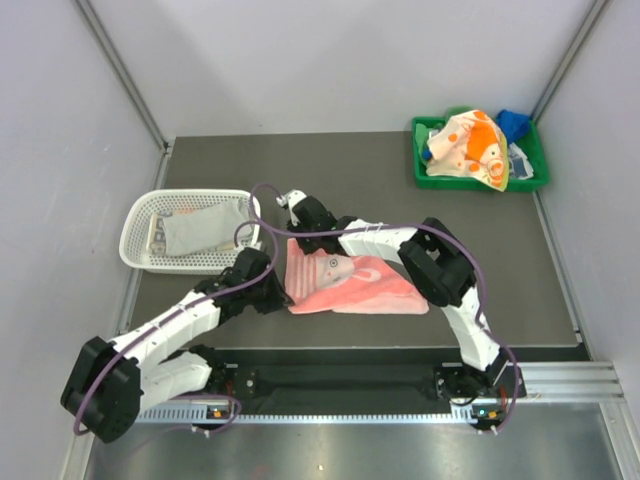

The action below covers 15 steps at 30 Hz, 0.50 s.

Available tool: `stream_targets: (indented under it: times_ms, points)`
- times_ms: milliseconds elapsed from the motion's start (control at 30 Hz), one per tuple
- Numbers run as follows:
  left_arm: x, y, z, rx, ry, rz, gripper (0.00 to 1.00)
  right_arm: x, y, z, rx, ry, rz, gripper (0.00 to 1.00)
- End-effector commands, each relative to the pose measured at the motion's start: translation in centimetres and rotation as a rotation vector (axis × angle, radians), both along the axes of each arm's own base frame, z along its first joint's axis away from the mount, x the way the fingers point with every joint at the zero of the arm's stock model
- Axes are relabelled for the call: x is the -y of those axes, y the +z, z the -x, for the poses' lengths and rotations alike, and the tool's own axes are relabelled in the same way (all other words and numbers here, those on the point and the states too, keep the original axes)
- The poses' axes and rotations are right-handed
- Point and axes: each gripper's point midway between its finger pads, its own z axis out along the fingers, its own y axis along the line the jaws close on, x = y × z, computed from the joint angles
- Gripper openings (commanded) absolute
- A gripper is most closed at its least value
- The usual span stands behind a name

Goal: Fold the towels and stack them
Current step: Flatten out the crumpled towel

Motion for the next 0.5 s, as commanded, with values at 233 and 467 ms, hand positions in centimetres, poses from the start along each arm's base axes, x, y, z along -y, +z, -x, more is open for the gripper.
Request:
stream_targets:
  times_ms: [233, 467]
  points:
    - [0.0, 6.8, -4.1, 0.207, -0.083, -0.091, 0.00, 5.3, 8.6, -1.2, 0.107, -0.146, -0.064, 0.00]
    - [1.5, 17.9, -6.9, 0.471, -0.282, -0.132, 0.00, 10.1, 24.5, 0.1, 0.343, -0.227, -0.213, 0.00]
